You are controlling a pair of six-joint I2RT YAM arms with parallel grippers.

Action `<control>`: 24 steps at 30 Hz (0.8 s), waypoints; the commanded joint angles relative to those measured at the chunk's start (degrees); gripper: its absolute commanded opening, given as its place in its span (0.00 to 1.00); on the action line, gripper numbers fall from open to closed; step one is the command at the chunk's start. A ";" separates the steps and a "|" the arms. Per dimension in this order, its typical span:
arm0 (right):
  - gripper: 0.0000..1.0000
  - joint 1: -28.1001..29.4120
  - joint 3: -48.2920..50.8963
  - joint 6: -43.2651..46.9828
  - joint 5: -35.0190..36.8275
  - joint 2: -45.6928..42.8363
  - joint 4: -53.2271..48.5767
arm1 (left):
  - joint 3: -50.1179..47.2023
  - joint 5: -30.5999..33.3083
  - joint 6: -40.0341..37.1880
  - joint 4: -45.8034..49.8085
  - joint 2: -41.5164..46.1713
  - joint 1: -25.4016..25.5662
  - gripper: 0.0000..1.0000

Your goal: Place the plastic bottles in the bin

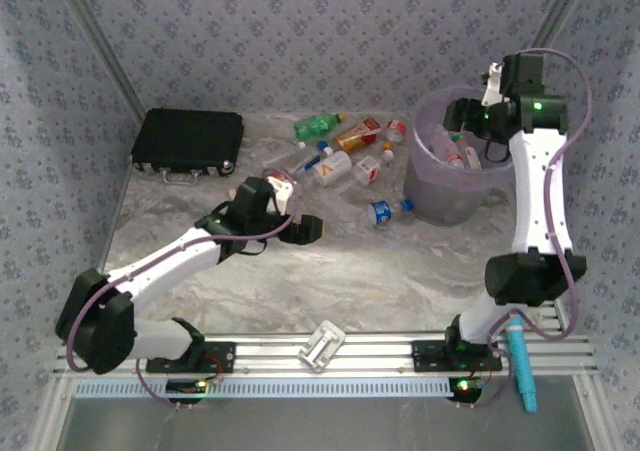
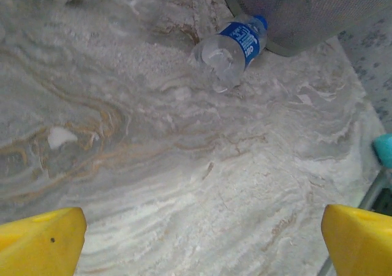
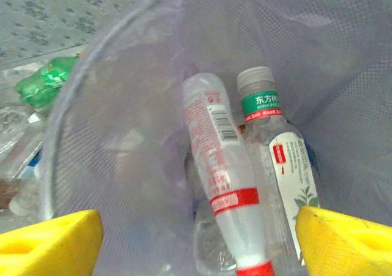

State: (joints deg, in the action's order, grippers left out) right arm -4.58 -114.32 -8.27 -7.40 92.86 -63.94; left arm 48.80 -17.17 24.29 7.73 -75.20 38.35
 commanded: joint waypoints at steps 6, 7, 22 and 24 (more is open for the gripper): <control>0.87 -0.52 14.34 -3.39 -11.72 -13.71 10.85 | 11.28 3.32 -8.75 3.32 -11.62 3.13 0.98; 0.88 -0.46 16.86 -3.94 -13.25 -15.86 12.94 | 12.69 3.28 -9.63 3.34 -12.88 3.54 0.98; 0.88 0.70 35.16 -5.03 -17.90 -31.14 15.00 | 38.01 7.23 -20.70 9.18 -38.70 9.17 0.97; 0.88 0.57 36.46 -5.29 -18.39 -32.50 14.90 | 40.67 7.72 -21.28 9.82 -41.60 9.50 0.97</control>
State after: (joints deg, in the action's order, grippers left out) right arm -4.08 -79.24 -13.08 -24.18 62.63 -48.18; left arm 85.49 -10.87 6.11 14.28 -114.08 47.22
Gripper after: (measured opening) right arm 0.884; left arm 0.972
